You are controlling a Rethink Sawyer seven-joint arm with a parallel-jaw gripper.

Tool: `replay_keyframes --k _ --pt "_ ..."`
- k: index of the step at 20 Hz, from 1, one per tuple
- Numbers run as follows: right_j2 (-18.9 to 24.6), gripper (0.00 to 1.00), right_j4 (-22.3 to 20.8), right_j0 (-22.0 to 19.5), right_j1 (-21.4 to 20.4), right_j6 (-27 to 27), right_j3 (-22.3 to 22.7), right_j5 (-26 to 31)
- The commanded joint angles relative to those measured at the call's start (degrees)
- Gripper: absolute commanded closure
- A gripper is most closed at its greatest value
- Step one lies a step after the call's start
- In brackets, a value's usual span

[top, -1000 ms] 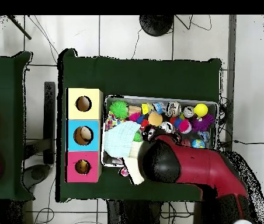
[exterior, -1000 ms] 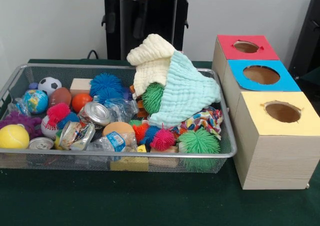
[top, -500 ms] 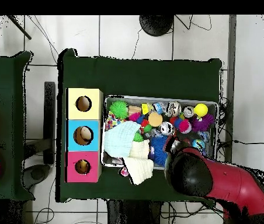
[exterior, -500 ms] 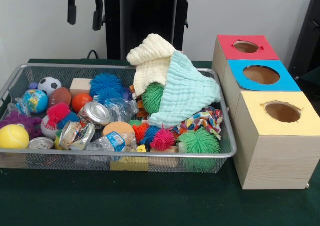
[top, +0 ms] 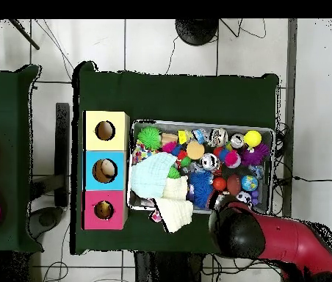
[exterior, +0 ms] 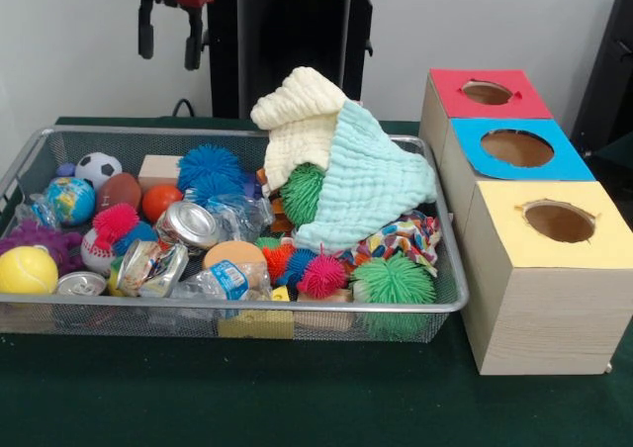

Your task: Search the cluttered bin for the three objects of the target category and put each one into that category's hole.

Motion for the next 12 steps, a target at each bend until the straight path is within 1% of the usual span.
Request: replay_keyframes --k 1,3,5,7,9,12 --pt "5.51 0.0 -6.11 -0.98 4.94 -7.57 3.51 -2.68" --pt "5.27 0.0 -7.18 -0.68 5.17 -6.93 2.72 -2.64" --pt "4.64 0.0 -8.83 0.23 5.74 -5.44 1.32 -4.3" --pt "4.9 0.0 -9.34 0.55 5.91 -4.94 0.33 -4.43" --pt "5.35 0.0 -9.23 0.84 6.04 -4.19 -0.51 -4.56" --pt "6.6 0.0 -7.47 1.43 5.91 -2.97 -1.01 -4.15"
